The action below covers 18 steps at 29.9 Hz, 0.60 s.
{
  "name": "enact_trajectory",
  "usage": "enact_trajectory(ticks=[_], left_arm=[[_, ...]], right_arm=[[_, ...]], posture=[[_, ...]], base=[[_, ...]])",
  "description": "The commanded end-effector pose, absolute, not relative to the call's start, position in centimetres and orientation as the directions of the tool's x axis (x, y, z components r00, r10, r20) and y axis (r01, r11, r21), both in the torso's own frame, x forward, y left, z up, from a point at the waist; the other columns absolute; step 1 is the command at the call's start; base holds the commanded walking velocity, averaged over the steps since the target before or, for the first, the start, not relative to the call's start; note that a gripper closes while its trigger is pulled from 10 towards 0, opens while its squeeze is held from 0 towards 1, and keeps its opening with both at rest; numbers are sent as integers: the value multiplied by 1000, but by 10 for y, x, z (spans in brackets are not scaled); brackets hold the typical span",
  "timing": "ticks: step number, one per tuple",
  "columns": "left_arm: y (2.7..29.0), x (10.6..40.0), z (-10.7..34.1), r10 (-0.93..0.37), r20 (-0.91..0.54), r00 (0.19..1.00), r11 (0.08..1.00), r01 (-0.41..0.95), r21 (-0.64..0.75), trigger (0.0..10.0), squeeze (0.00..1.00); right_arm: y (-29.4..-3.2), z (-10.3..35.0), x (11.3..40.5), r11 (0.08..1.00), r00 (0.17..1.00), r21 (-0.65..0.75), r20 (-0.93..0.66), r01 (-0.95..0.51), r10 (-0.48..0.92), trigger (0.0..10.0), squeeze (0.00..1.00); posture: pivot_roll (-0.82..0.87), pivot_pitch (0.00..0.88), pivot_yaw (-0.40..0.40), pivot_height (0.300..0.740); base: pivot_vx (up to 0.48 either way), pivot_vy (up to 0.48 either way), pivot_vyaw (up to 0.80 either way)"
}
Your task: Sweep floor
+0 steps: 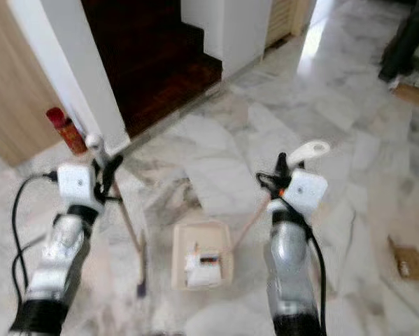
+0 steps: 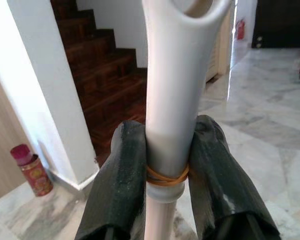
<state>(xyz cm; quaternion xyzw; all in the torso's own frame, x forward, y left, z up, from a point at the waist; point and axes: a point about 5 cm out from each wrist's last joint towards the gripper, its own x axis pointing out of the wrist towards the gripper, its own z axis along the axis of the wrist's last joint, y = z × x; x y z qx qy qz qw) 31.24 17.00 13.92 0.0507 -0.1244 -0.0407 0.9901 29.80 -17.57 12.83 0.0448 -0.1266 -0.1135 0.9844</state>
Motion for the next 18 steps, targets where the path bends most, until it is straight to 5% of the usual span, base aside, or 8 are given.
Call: enact_trajectory(ticks=[1,18], left_arm=[[172,312,148,-92,277,956,991,61,117,10000,0],[172,312,148,-90,276,957,991,60,115,10000,0]], right_arm=[[-171,142,300,975,928,110,303,193,-218,10000,0],[-170,142,300,976,929,108,304,188,-213,10000,0]], posture=[[-13,74,11,740],[-12,81,8,740]], base=[[0,322,0],[0,323,174]])
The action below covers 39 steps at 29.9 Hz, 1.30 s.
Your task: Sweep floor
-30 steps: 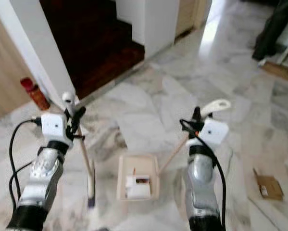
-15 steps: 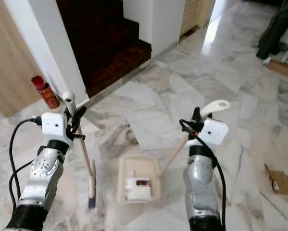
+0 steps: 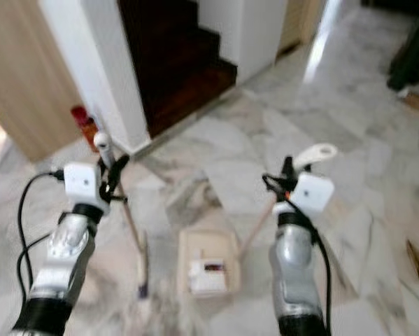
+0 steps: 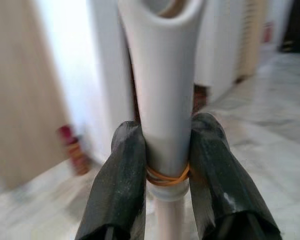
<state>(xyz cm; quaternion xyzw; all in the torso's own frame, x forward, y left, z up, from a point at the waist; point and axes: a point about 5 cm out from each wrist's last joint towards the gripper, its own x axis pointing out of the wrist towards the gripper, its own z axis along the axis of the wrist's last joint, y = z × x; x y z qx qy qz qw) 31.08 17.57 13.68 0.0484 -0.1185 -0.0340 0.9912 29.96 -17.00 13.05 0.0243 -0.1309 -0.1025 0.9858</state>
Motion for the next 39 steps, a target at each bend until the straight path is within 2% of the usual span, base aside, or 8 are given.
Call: enact_trajectory(ticks=[1,18,39], left_arm=[[173,312,148,-90,277,957,992,60,115,10000,0],[173,312,148,-89,275,957,991,59,117,10000,0],[173,313,147,-92,271,958,991,62,118,10000,0]], right_arm=[[-170,142,300,976,929,108,304,188,-212,10000,0],[-170,142,300,976,930,107,301,188,-212,10000,0],[-168,141,300,977,931,113,301,182,-208,10000,0]], posture=[[-12,81,8,740],[-7,90,10,740],[-6,82,11,740]], base=[[0,319,0],[0,322,0],[0,315,360]])
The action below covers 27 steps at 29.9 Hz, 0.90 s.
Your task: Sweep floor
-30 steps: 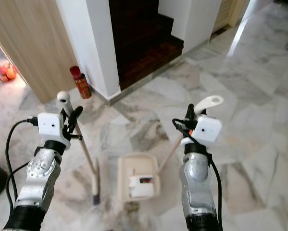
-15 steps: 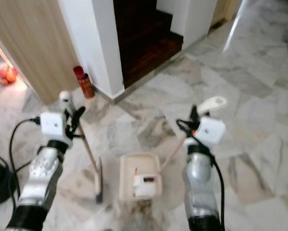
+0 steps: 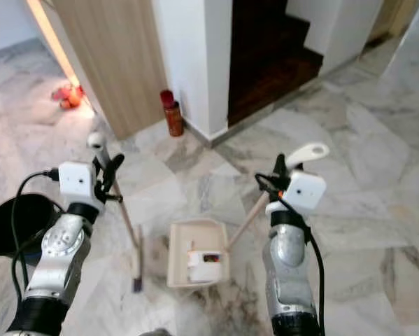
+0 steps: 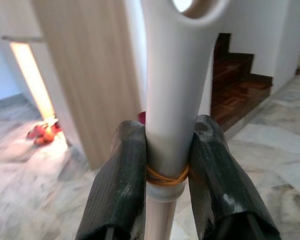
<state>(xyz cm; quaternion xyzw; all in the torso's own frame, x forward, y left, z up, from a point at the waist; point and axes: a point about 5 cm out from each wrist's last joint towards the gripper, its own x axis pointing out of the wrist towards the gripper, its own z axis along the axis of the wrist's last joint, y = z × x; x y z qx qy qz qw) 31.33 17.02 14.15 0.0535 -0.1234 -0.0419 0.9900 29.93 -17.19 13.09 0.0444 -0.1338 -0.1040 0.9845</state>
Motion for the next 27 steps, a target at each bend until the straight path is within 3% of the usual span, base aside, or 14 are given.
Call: enact_trajectory(ticks=[1,7,23,27], left_arm=[[172,312,147,-93,270,958,991,64,117,10000,0],[172,313,148,-94,271,958,991,64,115,10000,0],[172,313,147,-93,271,958,991,63,117,10000,0],[172,313,148,-94,271,958,991,65,116,10000,0]], right_arm=[[-168,141,300,977,930,112,301,183,-209,10000,0],[-169,142,300,977,930,110,305,182,-207,10000,0],[-168,142,301,978,930,114,307,176,-203,10000,0],[-168,142,301,977,930,120,304,179,-208,10000,0]], posture=[[-6,82,11,740],[-6,82,11,740],[-3,78,10,740],[-2,80,11,740]], base=[[0,311,0],[0,311,0],[0,307,600],[0,309,109]])
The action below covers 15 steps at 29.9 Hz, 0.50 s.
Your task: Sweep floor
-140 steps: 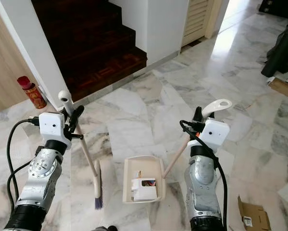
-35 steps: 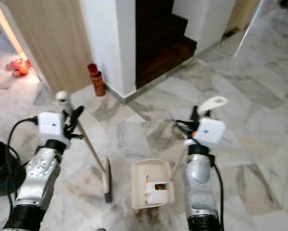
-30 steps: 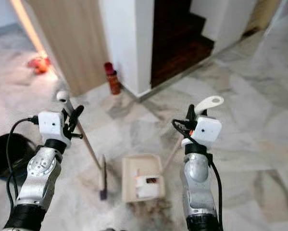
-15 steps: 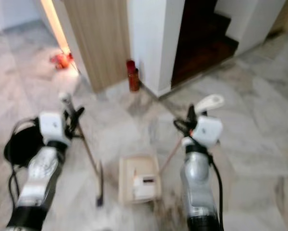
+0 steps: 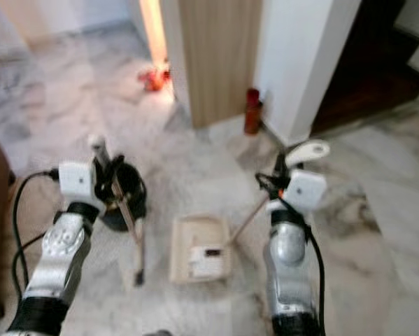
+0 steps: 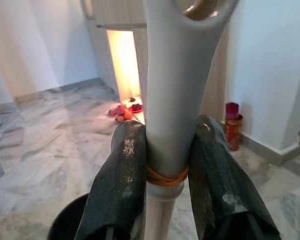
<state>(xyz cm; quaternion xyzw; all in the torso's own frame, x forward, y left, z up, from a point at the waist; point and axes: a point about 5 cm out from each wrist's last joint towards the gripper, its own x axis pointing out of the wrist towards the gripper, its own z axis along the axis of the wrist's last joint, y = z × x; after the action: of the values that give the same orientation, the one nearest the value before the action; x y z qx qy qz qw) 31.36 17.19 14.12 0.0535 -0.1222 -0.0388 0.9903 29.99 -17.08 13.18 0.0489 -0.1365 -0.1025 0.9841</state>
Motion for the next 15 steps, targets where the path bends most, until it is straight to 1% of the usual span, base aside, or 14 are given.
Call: enact_trajectory(ticks=[1,15], left_arm=[[172,313,148,-94,271,958,991,65,116,10000,0],[173,313,148,-97,269,958,991,67,118,10000,0]], right_arm=[[-168,142,301,976,930,120,304,179,-208,10000,0],[-167,141,301,978,932,119,300,173,-202,10000,0]], posture=[[-2,80,11,740],[-2,85,14,740]], base=[[0,304,0],[0,307,0]])
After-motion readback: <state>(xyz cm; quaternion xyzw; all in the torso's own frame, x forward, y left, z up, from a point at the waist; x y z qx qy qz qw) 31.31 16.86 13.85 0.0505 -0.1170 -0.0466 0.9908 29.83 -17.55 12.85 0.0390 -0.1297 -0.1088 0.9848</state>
